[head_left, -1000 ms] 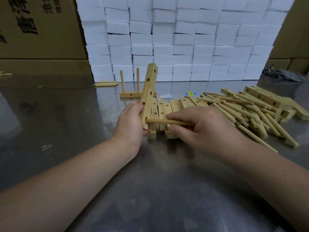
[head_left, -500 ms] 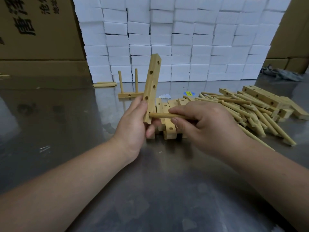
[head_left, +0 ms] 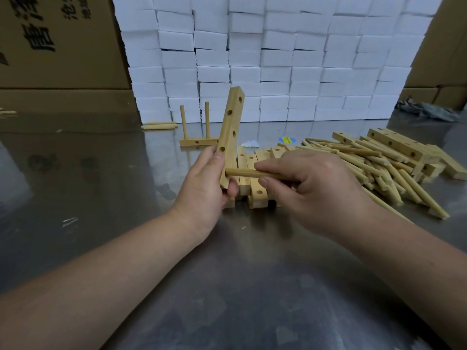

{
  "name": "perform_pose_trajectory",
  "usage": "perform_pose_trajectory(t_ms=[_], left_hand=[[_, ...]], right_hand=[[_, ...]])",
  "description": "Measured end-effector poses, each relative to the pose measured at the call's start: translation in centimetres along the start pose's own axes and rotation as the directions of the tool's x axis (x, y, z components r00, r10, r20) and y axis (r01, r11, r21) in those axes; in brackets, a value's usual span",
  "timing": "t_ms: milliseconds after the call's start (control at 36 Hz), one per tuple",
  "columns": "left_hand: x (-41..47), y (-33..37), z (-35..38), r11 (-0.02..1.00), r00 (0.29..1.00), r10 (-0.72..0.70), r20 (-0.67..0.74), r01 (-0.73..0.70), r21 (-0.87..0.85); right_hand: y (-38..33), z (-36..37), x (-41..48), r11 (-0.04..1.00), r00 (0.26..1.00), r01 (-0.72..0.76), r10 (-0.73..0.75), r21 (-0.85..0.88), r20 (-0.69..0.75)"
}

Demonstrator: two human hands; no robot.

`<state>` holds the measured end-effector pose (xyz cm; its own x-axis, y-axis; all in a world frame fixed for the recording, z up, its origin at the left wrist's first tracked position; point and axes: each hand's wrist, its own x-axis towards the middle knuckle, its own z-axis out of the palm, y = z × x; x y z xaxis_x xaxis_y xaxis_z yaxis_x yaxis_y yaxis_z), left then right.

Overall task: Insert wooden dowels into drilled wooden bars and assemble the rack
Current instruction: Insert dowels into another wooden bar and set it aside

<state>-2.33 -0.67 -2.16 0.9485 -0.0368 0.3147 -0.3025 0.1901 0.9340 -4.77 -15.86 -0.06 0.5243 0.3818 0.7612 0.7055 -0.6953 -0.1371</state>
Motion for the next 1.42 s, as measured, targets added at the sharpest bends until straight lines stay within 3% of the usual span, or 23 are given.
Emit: perform_pose_trajectory(t_ms=[444, 639, 889, 1056, 1167, 1306, 1417], left_hand=[[-0.1, 0.3, 0.0, 0.999, 1.000, 0.002, -0.022, -0.002, 0.034], [0.0, 0.1, 0.0, 0.996, 0.998, 0.035, -0.048, -0.031, 0.082], [0.0, 0.6, -0.1, 0.997, 0.999, 0.048, -0.001, -0.048, 0.056], [0.0, 0.3, -0.3, 0.990, 0.998, 0.056, -0.021, -0.053, 0.127], [0.5, 0.4, -1.0, 0.989, 0.995, 0.051, -0.082, -0.039, 0.143], [0.3, 0.2, -1.1, 0.975, 0.996, 0.090, 0.021, -0.092, 0.203], [0.3, -0.1, -1.2, 0.966, 0.995, 0.077, 0.067, -0.092, 0.243]], right_hand=[[-0.1, -0.3, -0.1, 0.996, 0.989, -0.092, 0.090, 0.012, 0.119], [-0.3, -0.5, 0.1, 1.000, 0.997, -0.022, 0.023, -0.015, 0.079], [-0.7, -0.5, 0.2, 0.996, 0.994, -0.091, 0.091, -0.005, 0.064], [-0.5, -0.6, 0.1, 0.976, 0.977, -0.208, 0.205, 0.061, 0.051], [0.0, -1.0, 0.3, 0.951, 0.952, -0.292, 0.299, 0.099, -0.068], [1.0, -1.0, 0.4, 0.907, 0.890, -0.408, 0.421, 0.110, -0.173], [2.1, -1.0, 0.7, 0.850, 0.833, -0.510, 0.526, 0.132, -0.172]])
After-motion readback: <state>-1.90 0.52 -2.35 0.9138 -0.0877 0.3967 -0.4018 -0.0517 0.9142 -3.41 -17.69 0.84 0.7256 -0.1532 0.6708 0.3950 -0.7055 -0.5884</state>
